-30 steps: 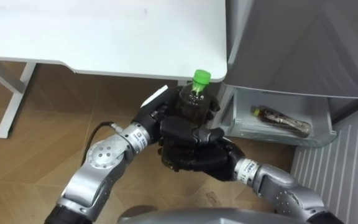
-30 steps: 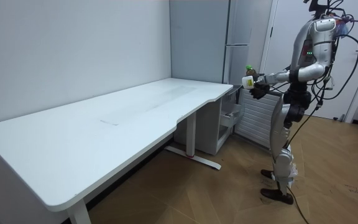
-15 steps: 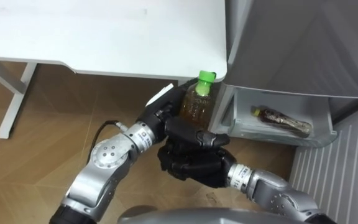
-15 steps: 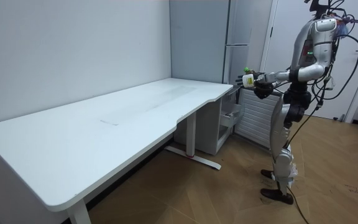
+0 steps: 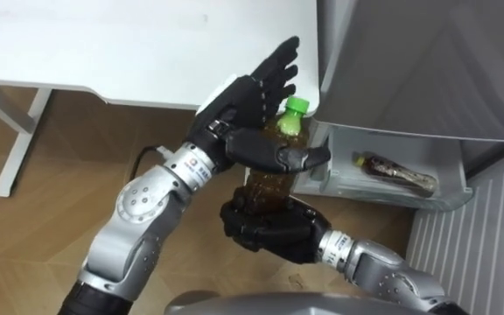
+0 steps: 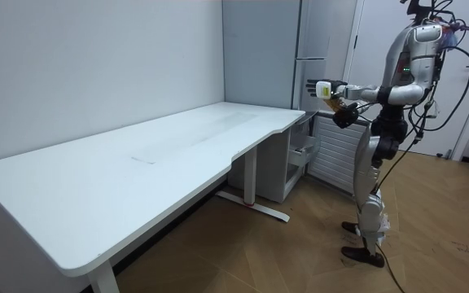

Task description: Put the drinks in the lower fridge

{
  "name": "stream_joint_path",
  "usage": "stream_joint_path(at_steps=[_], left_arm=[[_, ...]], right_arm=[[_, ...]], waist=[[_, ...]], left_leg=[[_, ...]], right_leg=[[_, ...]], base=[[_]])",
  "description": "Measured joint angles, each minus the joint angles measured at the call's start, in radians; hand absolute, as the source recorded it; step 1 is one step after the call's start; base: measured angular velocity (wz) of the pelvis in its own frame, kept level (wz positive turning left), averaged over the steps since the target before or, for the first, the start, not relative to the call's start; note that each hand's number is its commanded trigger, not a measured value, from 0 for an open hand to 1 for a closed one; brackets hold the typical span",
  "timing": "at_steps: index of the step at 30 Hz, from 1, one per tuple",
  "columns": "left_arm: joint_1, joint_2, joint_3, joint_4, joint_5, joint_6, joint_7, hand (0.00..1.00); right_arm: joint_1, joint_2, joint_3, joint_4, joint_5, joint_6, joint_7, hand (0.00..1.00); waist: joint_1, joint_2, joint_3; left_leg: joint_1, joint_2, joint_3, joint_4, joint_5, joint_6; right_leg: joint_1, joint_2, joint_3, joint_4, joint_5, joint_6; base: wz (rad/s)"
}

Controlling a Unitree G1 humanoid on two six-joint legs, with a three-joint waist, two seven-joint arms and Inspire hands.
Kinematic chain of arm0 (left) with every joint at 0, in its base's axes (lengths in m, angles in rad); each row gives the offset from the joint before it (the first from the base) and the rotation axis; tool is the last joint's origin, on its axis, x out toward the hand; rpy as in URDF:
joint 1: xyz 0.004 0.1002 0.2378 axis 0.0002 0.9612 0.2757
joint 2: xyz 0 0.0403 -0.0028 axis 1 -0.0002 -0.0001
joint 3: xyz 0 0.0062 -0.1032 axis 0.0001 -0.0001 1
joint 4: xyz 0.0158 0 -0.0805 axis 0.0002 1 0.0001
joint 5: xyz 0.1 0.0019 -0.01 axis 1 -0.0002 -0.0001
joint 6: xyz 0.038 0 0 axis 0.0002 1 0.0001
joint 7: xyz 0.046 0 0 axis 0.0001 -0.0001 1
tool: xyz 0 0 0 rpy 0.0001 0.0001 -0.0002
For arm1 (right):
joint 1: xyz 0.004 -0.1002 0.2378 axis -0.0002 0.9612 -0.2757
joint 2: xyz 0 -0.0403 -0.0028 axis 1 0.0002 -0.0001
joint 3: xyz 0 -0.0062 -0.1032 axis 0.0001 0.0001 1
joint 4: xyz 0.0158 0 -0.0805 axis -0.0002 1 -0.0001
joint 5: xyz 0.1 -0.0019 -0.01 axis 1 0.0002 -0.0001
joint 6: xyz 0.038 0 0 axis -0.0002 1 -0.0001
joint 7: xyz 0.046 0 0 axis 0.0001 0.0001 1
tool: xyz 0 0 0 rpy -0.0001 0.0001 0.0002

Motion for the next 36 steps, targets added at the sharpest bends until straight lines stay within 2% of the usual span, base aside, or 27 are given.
stream_joint_path(at_steps=[7, 10, 12, 15, 17, 21, 27, 31, 34, 36], left_arm=[[0.000, 0.002, 0.004, -0.005, -0.001, -0.001, 0.030, 0.00], [0.001, 0.000, 0.026, -0.035, -0.001, -0.003, 0.043, 0.00], [0.001, 0.000, 0.052, -0.057, -0.001, -0.021, 0.062, 0.00], [0.001, 0.002, 0.091, -0.063, -0.001, -0.048, 0.092, 0.00], [0.001, -0.001, 0.121, -0.063, -0.002, -0.051, 0.108, 0.00], [0.001, 0.000, 0.189, -0.063, -0.003, -0.068, 0.150, 0.00], [0.001, -0.002, 0.284, -0.063, -0.030, -0.070, 0.242, 0.00], [0.003, -0.002, 0.302, -0.043, -0.027, -0.070, 0.283, 0.00], [0.019, -0.003, 0.325, -0.029, -0.020, -0.070, 0.329, 0.00], [0.042, -0.003, 0.347, -0.029, -0.019, -0.070, 0.355, 0.00]], right_arm=[[0.017, -0.002, -0.001, 0.000, -0.004, 0.013, 0.000, 1.00], [0.032, -0.008, -0.012, -0.001, -0.003, 0.013, 0.000, 1.00], [0.049, -0.010, -0.036, -0.001, -0.004, 0.013, 0.000, 1.00], [0.053, -0.011, -0.055, 0.000, -0.004, 0.013, 0.000, 1.00], [0.053, -0.009, -0.060, 0.000, -0.004, 0.013, 0.000, 1.00], [0.060, -0.010, -0.097, 0.000, -0.004, 0.013, 0.000, 1.00], [0.074, -0.008, -0.154, 0.000, -0.002, 0.014, -0.011, 1.00], [0.076, -0.008, -0.169, 0.000, -0.006, 0.014, -0.021, 1.00], [0.086, -0.007, -0.186, 0.000, -0.011, 0.014, -0.027, 1.00], [0.101, -0.006, -0.198, 0.000, -0.013, 0.014, -0.046, 1.00]], waist=[[0.001, 0.006, -0.0025], [0.016, 0.012, -0.0051], [0.026, 0.019, -0.0079], [0.031, 0.027, -0.0070], [0.033, 0.029, -0.0060], [0.046, 0.032, 0.0007], [0.064, 0.031, 0.0008], [0.079, 0.032, 0.0010], [0.085, 0.035, 0.0025], [0.102, 0.041, 0.0033]], left_leg=[[0.001, 0.000, 0.000, -0.006, 0.000, 0.000], [0.000, 0.000, 0.002, -0.003, 0.000, 0.000], [0.002, 0.000, 0.001, -0.001, 0.000, 0.000], [0.005, 0.000, 0.001, -0.001, 0.000, 0.000], [0.005, 0.001, 0.000, 0.002, 0.000, 0.000], [0.002, -0.001, 0.001, -0.002, 0.000, 0.000], [0.002, 0.000, 0.002, 0.004, 0.000, 0.000], [0.003, 0.000, -0.002, 0.003, 0.000, 0.000], [0.013, 0.000, -0.004, -0.002, 0.000, 0.000], [0.022, 0.000, -0.004, -0.015, 0.000, 0.000]], right_leg=[[0.003, 0.002, 0.001, -0.004, 0.000, 0.000], [-0.002, 0.002, 0.001, -0.004, 0.000, 0.000], [-0.001, -0.002, 0.000, -0.004, 0.000, 0.000], [0.000, -0.003, -0.001, -0.003, 0.000, 0.000], [0.000, -0.003, -0.001, 0.001, 0.000, 0.000], [0.000, 0.000, 0.001, 0.004, 0.000, 0.000], [0.001, -0.002, 0.002, -0.002, -0.001, 0.000], [0.012, -0.001, -0.002, -0.013, 0.000, 0.000], [0.016, 0.003, -0.001, -0.016, 0.000, 0.000], [0.024, 0.004, -0.002, -0.017, 0.000, 0.000]], base=[[0.00], [0.00], [0.00], [0.00], [0.00], [-0.01], [0.00], [0.05], [0.04], [-0.02]])
